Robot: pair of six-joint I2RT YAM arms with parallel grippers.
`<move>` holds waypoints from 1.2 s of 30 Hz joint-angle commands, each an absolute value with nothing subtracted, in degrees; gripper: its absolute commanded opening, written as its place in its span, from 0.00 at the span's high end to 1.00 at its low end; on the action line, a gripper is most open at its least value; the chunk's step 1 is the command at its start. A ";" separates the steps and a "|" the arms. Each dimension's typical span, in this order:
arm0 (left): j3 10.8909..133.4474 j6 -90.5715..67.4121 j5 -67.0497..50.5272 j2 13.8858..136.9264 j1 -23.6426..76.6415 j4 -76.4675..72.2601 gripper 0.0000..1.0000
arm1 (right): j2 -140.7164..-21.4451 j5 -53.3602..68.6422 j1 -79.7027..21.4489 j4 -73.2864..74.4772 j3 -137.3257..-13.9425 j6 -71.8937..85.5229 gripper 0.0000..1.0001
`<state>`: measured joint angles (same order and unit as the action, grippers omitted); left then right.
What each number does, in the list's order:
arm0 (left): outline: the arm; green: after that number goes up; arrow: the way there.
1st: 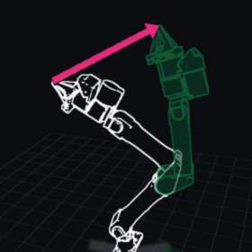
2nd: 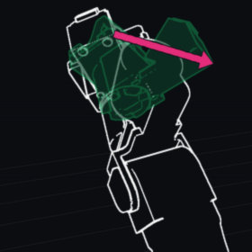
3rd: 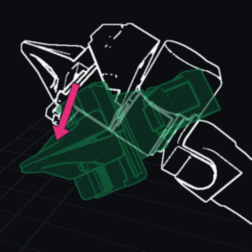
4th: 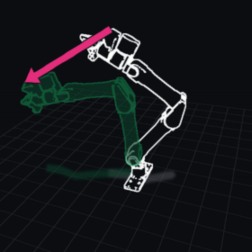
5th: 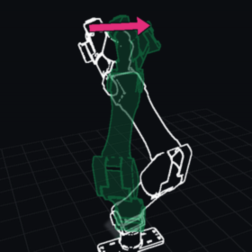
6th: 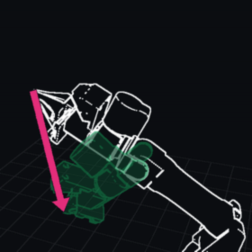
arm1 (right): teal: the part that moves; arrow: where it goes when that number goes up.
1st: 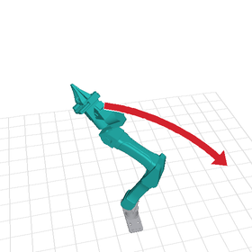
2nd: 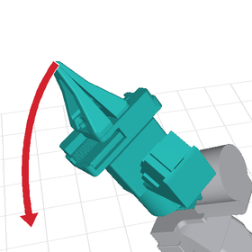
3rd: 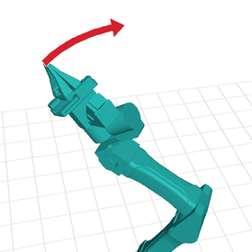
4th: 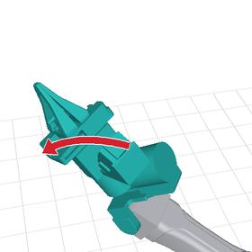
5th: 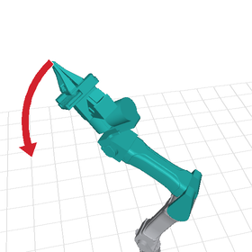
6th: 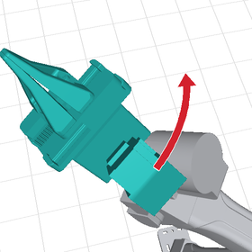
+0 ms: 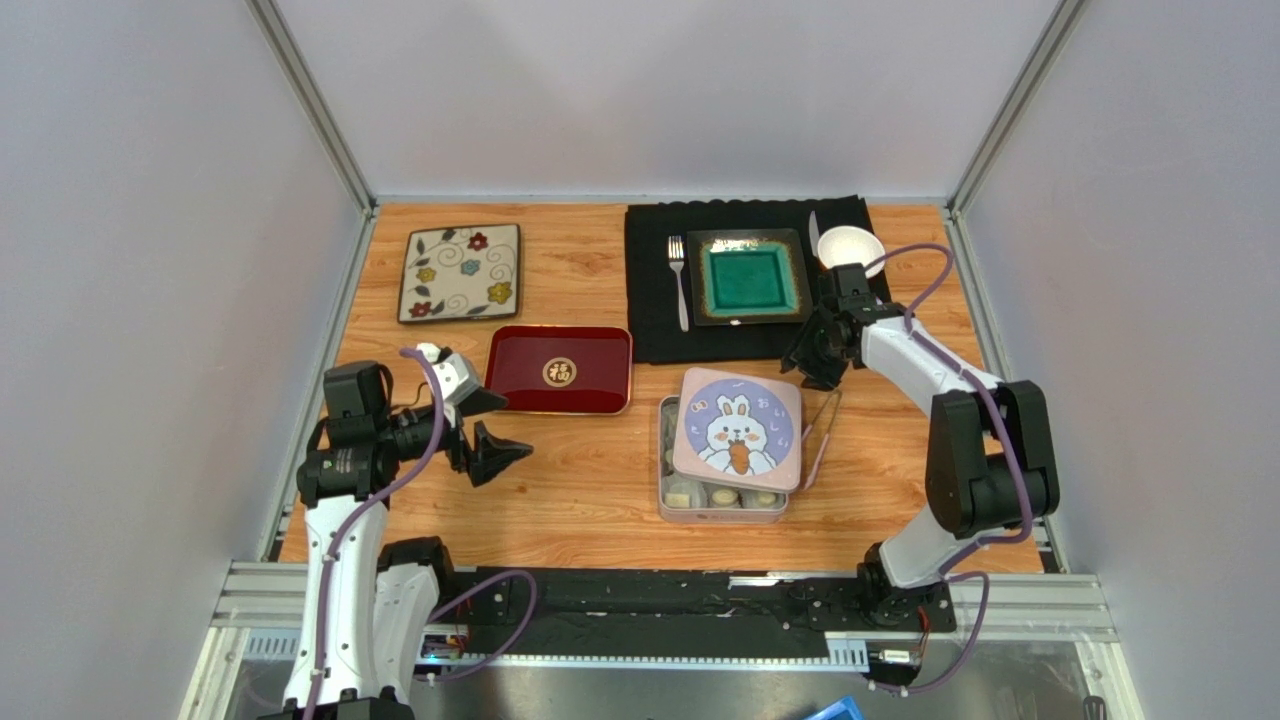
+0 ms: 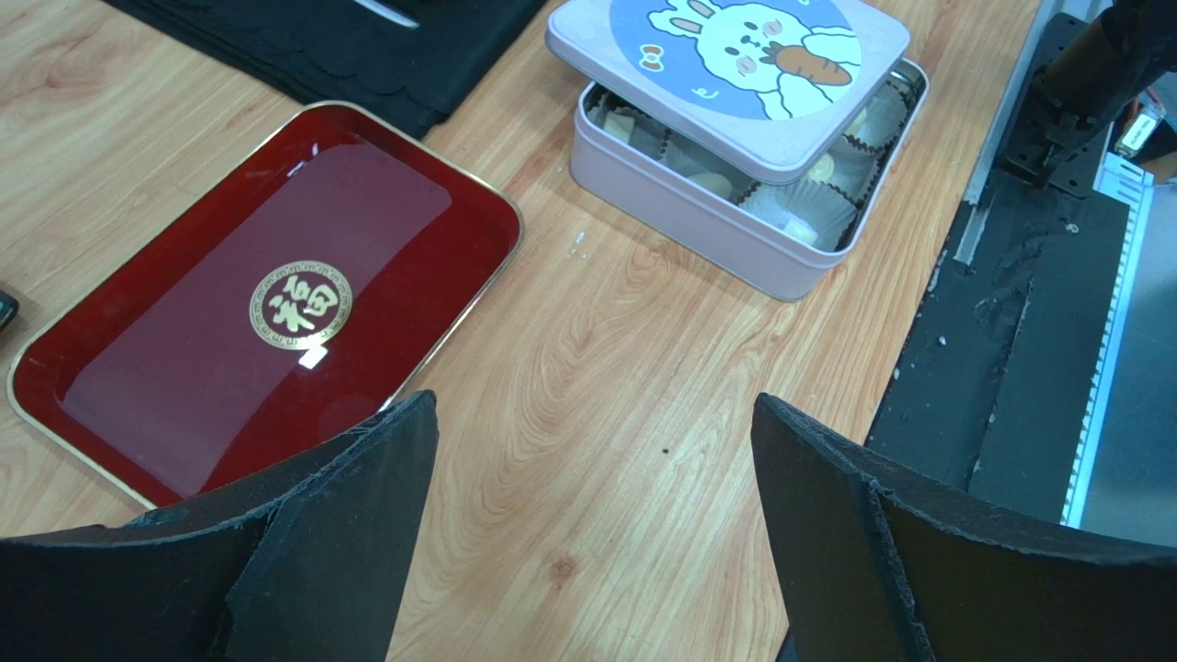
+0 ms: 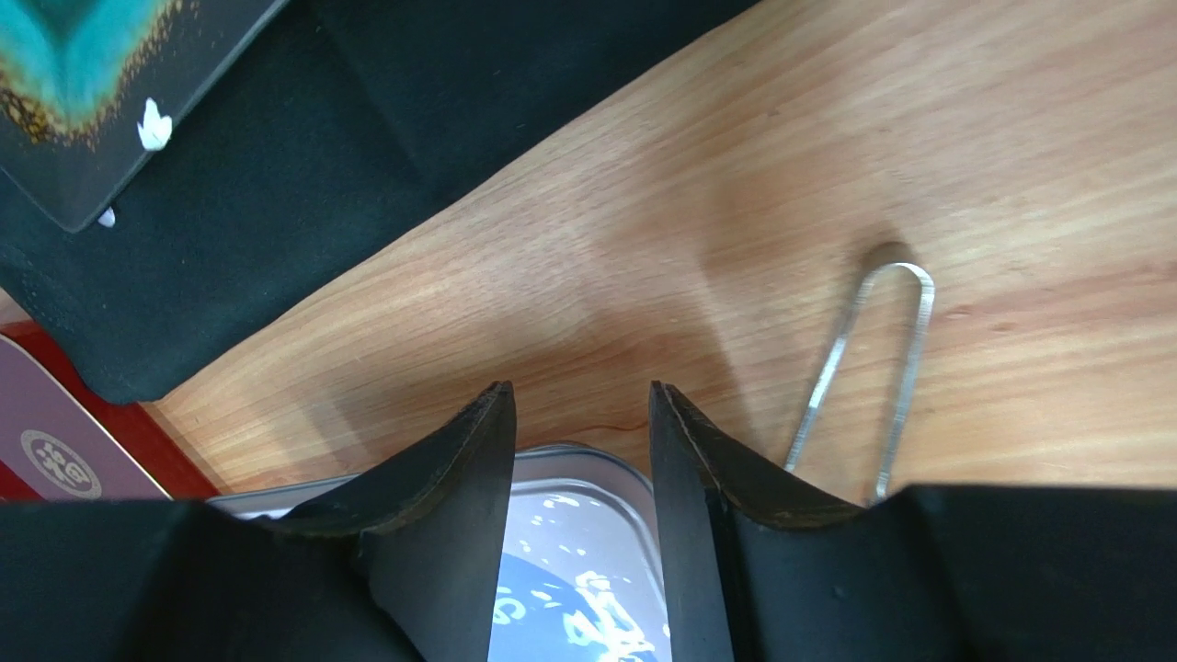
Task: Pack the chocolate
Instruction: Adjust the box lid on the packing box, then reset both arms
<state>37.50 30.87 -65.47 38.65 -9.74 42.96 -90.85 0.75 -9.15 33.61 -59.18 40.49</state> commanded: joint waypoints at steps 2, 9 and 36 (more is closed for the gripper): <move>39.90 31.46 -65.31 37.79 -9.75 43.33 0.08 | -93.08 0.53 -12.48 31.73 -61.61 42.71 0.56; 39.38 30.76 -65.04 37.88 -9.76 42.01 0.08 | -90.79 0.00 -16.61 32.87 -61.44 43.94 0.55; 37.80 25.06 -58.80 38.32 -9.76 38.32 0.02 | -58.64 -2.56 -23.64 33.31 -58.45 31.12 0.10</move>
